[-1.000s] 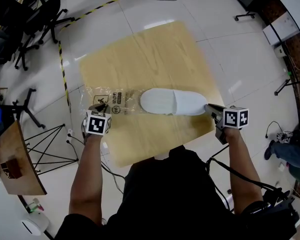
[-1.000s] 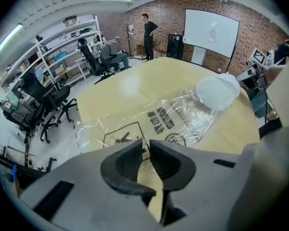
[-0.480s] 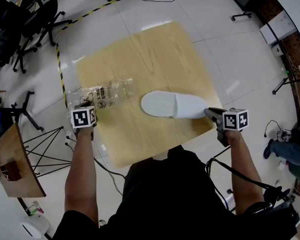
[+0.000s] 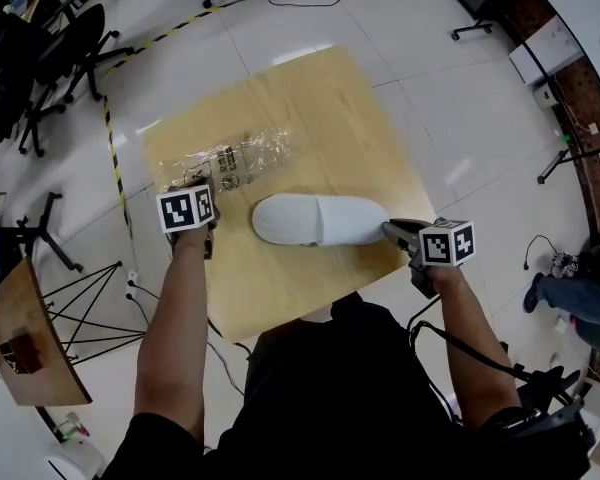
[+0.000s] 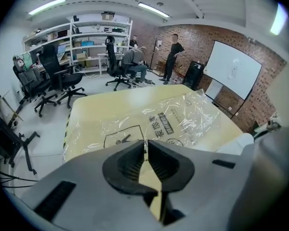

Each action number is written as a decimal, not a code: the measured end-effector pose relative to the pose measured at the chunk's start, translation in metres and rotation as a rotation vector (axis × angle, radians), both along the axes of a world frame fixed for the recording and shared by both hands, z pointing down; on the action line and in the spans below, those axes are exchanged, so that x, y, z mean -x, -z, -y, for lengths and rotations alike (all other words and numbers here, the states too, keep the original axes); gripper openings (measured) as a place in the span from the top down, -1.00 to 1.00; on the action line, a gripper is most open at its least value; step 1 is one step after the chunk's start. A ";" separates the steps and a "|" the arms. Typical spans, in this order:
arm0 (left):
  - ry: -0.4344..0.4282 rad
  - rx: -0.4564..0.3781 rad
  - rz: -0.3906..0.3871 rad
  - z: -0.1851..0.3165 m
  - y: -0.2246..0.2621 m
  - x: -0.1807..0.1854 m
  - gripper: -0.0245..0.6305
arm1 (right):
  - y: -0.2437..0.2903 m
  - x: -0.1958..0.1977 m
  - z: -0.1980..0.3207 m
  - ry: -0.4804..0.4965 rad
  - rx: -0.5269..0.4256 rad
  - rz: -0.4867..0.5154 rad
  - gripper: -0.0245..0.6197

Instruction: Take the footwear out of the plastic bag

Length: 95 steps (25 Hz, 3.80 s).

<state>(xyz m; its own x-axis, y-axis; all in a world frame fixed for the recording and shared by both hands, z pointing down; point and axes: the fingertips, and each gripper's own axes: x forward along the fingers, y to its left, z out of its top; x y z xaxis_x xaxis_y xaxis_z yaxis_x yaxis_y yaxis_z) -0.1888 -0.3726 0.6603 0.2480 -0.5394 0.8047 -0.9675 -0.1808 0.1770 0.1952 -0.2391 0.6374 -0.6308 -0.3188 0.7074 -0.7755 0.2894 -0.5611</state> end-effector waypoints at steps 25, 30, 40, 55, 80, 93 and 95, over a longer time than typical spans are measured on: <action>-0.246 -0.157 -0.133 -0.015 0.067 -0.087 0.58 | -0.010 0.088 -0.019 0.211 0.024 0.019 0.79; -0.229 -0.162 -0.135 -0.071 0.093 -0.051 0.81 | -0.013 0.069 -0.015 0.161 -0.027 -0.158 0.67; -0.300 -0.127 -0.290 -0.192 0.107 -0.048 0.90 | 0.101 0.079 -0.056 -0.148 -0.258 0.098 0.92; -0.075 -0.335 -0.247 -0.333 0.179 -0.056 0.90 | 0.194 0.069 -0.211 0.127 -0.455 0.219 0.92; -0.066 -0.366 -0.176 -0.526 0.231 -0.078 0.90 | 0.210 0.067 -0.360 0.108 -0.503 0.193 0.92; -0.226 -0.403 -0.247 -0.519 0.247 -0.036 0.90 | 0.226 0.123 -0.403 -0.042 -0.548 0.114 0.92; -0.242 -0.400 -0.254 -0.521 0.246 -0.031 0.90 | 0.226 0.128 -0.409 -0.064 -0.556 0.100 0.92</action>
<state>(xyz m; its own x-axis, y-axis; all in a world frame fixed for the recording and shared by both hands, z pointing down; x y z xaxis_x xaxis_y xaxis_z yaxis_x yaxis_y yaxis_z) -0.1573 0.1480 0.4139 0.5640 -0.6948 0.4463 -0.8252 -0.4953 0.2717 0.0673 0.1700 0.4113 -0.6536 -0.6656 0.3602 -0.7519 0.5166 -0.4096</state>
